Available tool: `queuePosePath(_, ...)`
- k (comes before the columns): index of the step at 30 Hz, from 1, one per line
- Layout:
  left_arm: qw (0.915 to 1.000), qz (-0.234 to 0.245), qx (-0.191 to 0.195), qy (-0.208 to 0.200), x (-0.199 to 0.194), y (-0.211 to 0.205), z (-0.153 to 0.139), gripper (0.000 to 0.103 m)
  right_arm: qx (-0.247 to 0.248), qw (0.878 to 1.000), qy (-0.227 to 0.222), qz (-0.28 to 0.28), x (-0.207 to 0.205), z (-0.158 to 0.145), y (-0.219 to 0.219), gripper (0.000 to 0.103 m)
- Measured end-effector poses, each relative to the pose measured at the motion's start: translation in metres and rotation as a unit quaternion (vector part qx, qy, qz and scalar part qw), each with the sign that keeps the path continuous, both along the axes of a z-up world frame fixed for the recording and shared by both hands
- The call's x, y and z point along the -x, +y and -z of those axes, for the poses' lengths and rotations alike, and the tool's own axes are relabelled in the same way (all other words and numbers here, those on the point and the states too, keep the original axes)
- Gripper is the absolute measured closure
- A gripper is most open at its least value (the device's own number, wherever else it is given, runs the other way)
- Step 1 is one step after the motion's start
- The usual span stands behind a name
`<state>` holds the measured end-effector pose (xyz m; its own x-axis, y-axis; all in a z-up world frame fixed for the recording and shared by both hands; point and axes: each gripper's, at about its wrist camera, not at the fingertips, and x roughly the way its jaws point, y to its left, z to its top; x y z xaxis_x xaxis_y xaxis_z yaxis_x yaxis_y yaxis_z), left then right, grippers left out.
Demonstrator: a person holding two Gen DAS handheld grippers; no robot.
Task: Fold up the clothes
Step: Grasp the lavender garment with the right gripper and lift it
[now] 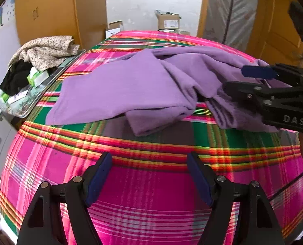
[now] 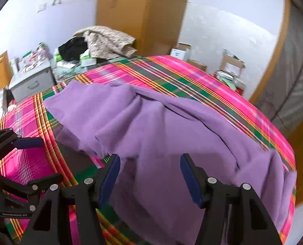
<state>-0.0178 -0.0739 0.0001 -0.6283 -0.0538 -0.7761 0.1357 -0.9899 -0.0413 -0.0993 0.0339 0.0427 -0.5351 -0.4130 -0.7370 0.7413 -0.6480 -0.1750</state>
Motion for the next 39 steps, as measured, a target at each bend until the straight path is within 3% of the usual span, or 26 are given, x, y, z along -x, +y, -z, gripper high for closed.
queuePosePath(7,0.9997,-0.022,-0.004,-0.002,-0.002,-0.017,0.001,0.026,-0.016,0.996,0.012,-0.085,-0.002,0.004,-0.037,0.041)
queuePosePath(14,0.9995,-0.032,-0.007,-0.003,-0.004,-0.024,0.001,0.026,-0.020,0.992,-0.033,-0.119,0.009,0.022,-0.060,0.044)
queuePosePath(18,0.9994,-0.033,-0.007,-0.002,-0.003,-0.026,0.001,0.026,-0.028,0.989,-0.062,-0.128,0.015,0.033,-0.072,0.074)
queuePosePath(19,0.9994,-0.034,-0.007,-0.002,-0.002,-0.026,0.002,0.026,-0.026,0.990,-0.060,-0.125,0.016,0.033,-0.073,0.087)
queuePosePath(22,0.9994,-0.033,-0.008,-0.001,-0.001,-0.028,0.002,0.026,0.000,0.992,-0.059,-0.111,0.024,0.022,-0.069,0.095)
queuePosePath(26,0.9994,-0.032,-0.011,0.000,0.000,-0.028,0.001,0.026,0.061,0.996,-0.022,-0.057,0.045,-0.010,-0.047,0.095)
queuePosePath(29,0.9994,-0.031,-0.013,0.000,0.001,-0.029,0.001,0.026,0.110,0.993,0.021,0.028,0.076,-0.042,-0.012,0.096)
queuePosePath(32,0.9994,-0.030,-0.016,0.002,0.002,-0.029,0.001,0.026,0.126,0.981,0.046,0.138,0.111,-0.057,0.037,0.096)
queuePosePath(35,0.9995,-0.026,-0.019,0.006,0.002,-0.028,-0.001,0.026,0.126,0.959,0.054,0.248,0.142,-0.060,0.091,0.095)
queuePosePath(39,0.9995,-0.019,-0.024,0.012,0.003,-0.022,-0.003,0.026,0.118,0.940,0.029,0.319,0.149,-0.045,0.142,0.092)
